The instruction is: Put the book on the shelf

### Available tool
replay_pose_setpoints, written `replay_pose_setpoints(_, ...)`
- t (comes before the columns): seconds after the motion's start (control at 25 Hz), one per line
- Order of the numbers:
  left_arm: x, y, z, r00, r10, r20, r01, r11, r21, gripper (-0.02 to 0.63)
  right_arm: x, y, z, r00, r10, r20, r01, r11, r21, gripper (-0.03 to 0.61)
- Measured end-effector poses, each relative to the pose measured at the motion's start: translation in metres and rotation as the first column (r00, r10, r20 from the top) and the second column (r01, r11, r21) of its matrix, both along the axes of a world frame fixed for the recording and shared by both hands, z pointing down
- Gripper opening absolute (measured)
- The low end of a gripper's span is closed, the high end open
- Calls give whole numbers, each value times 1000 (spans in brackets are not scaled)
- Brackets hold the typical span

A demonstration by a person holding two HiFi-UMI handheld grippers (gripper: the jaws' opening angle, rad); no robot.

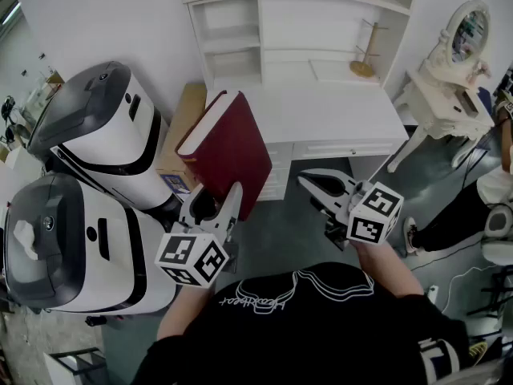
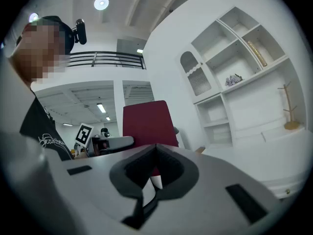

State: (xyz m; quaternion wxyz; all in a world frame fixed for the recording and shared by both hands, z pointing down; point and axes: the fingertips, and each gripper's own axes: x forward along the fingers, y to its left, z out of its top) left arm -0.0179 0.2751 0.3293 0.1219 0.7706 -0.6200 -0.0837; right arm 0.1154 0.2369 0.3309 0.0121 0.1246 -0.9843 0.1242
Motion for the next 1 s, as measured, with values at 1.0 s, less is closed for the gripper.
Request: replay_pose_setpoints(1.0, -24, 22, 10, 998, 70, -10, -69, 997, 20, 206, -24, 33, 18, 996, 83, 18, -83, 997, -8, 6)
